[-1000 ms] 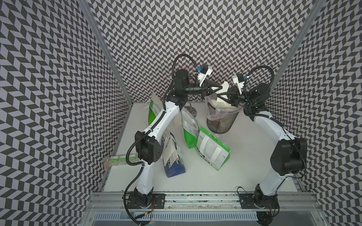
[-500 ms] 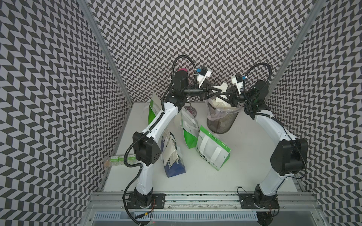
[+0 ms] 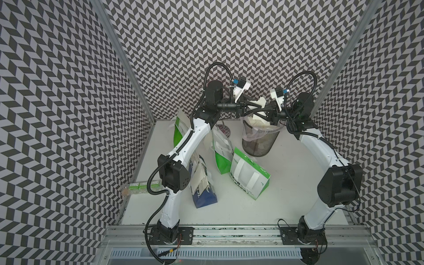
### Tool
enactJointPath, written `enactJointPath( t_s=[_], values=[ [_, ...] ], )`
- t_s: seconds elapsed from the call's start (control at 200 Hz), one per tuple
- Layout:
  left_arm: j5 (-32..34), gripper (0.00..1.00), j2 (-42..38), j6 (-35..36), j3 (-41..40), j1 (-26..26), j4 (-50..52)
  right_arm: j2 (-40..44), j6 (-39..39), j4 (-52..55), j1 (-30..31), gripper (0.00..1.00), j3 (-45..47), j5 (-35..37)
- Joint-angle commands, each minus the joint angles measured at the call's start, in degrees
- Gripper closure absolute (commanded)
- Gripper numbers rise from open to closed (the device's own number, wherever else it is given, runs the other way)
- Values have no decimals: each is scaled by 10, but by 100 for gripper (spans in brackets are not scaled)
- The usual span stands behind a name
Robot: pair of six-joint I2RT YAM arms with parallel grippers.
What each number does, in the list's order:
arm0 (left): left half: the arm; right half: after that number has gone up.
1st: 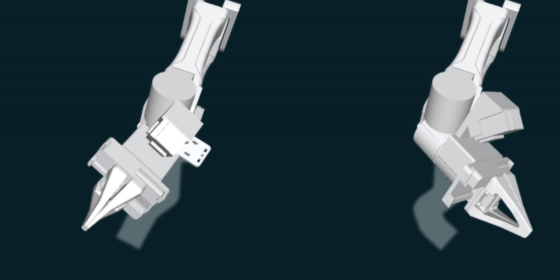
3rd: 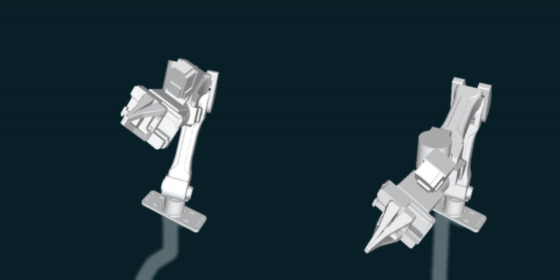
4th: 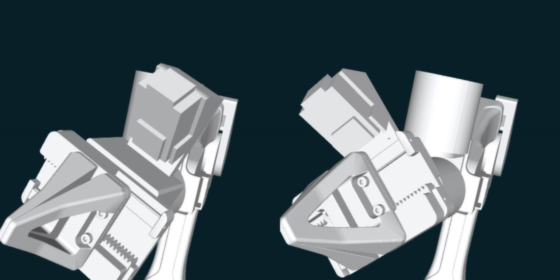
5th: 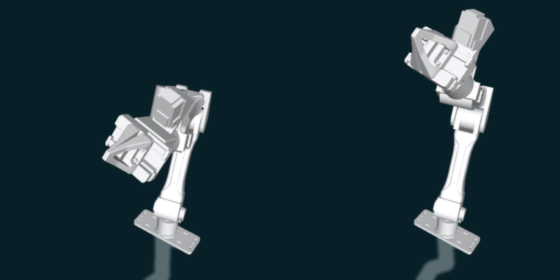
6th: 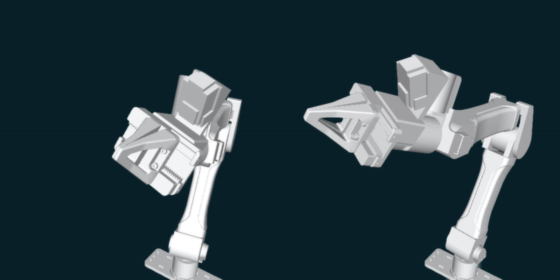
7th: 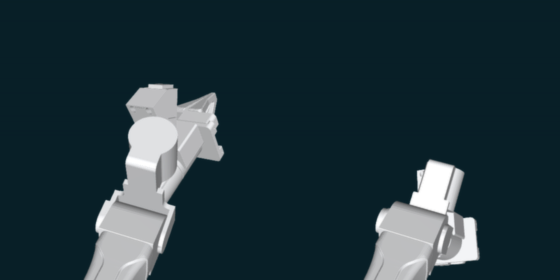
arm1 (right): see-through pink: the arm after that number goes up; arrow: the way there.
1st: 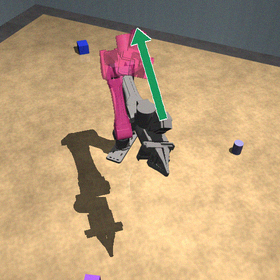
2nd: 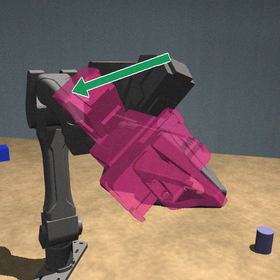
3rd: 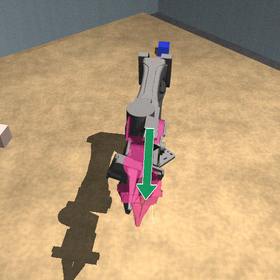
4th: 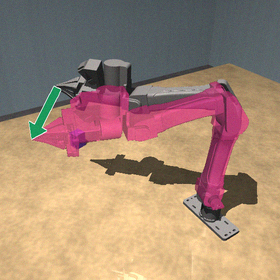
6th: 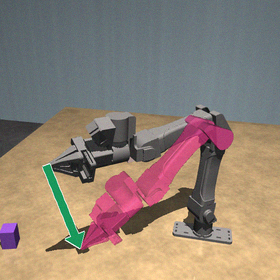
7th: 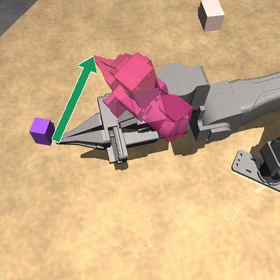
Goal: Shred takeout receipts and throw away
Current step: Shred the takeout receipt.
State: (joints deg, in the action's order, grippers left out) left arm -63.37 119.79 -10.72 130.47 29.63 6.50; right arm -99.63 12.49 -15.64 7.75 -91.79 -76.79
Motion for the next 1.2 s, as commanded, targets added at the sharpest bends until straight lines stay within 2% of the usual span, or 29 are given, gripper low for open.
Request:
enactJointPath(
  t_s=[0.0, 0.16, 0.35, 0.536, 0.651, 0.726, 0.861, 1.026, 1.197],
  values=[
    [4, 67, 12, 11, 18, 5, 21, 23, -15, -2, 6, 100, -19, 2],
    [6, 74, 22, 19, 31, 5, 38, 27, -32, 13, 9, 100, -19, 2],
    [4, 100, 19, 11, 32, 6, 31, 24, -52, 41, 10, 100, -26, 10],
    [11, 100, 15, 35, 33, 9, 64, 22, -149, 163, 17, 100, -72, 62],
    [68, 100, 14, 93, 54, 12, 137, 33, -240, 273, 28, 100, -113, 163],
    [138, 100, 13, 120, 69, 15, 177, 55, -259, 270, 35, 100, -104, 229],
    [225, 100, 18, 141, 87, 18, 215, 92, -317, 273, 66, 100, -99, 343],
    [312, 100, 19, 154, 96, 23, 240, 133, -351, 221, 90, 100, -59, 467],
    [334, 100, 24, 122, 99, 24, 226, 178, -366, 117, 117, 100, 22, 594]
  ],
)
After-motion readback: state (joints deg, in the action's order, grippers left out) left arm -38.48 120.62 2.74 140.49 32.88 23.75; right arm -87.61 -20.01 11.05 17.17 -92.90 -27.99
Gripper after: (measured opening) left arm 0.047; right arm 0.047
